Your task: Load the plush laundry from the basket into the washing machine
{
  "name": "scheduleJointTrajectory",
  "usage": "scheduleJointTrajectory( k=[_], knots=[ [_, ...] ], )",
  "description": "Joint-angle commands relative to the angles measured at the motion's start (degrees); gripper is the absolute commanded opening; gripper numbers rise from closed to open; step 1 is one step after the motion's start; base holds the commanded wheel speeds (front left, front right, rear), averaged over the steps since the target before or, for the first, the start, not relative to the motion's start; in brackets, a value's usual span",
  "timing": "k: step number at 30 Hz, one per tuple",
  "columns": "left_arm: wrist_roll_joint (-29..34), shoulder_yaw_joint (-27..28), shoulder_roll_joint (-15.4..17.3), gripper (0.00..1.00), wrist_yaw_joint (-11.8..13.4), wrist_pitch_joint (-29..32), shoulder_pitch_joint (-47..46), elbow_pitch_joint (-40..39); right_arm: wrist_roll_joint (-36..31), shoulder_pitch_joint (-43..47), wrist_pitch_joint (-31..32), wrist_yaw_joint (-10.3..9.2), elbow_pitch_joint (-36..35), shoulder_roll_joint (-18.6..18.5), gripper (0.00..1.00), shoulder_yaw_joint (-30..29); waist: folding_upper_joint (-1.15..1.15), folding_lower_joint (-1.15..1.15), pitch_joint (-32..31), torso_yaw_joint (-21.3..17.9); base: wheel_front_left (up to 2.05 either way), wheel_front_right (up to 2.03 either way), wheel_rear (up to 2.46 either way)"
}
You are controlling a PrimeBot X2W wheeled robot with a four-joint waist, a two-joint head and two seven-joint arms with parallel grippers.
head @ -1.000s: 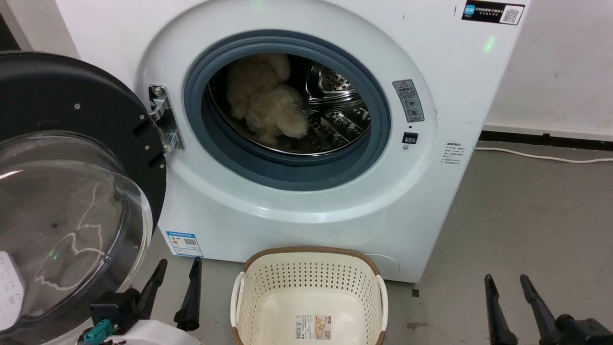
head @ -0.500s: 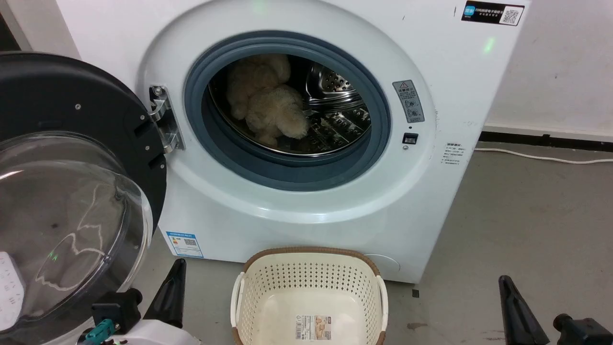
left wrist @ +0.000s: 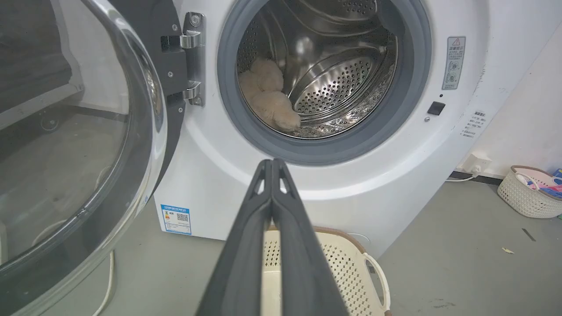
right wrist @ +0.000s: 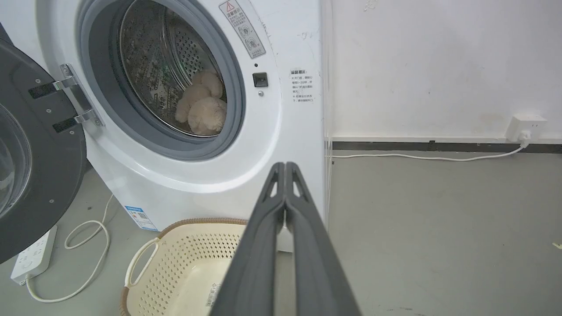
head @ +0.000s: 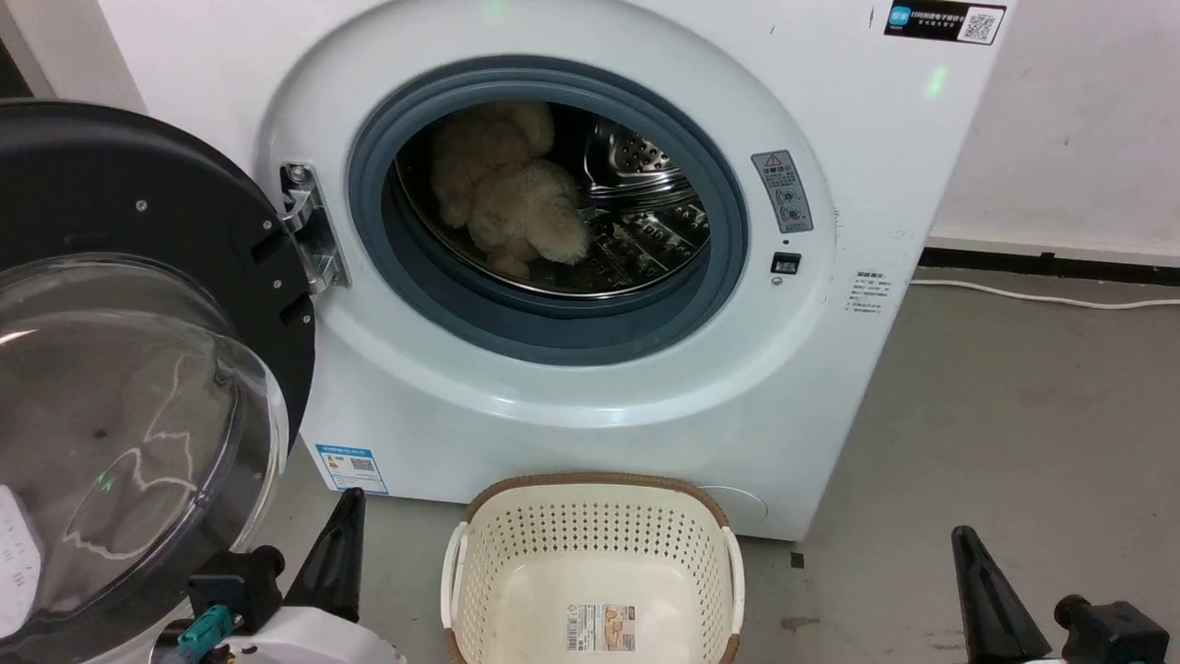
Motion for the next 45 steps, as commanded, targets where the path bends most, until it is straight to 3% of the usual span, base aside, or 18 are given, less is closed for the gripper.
scheduleJointTrajectory(
  k=[1, 45],
  knots=[
    [1.0, 0.6, -0.6, 0.0, -0.5, 0.3, 0.2, -0.4, -0.6, -0.9, 0.3, 0.01, -0.4, 0.0, 0.0, 0.1, 0.0, 0.0, 0.0, 0.0, 0.0, 0.0, 0.0],
    [13.3, 6.8, -6.8, 0.0, -2.1, 5.3, 0.6, -3.7, -4.5, -3.5, 5.4, 0.02, -2.6, 0.0, 0.0, 1.2, 0.0, -0.01, 1.0, -1.4, 0.0, 0.0, 0.0]
  ],
)
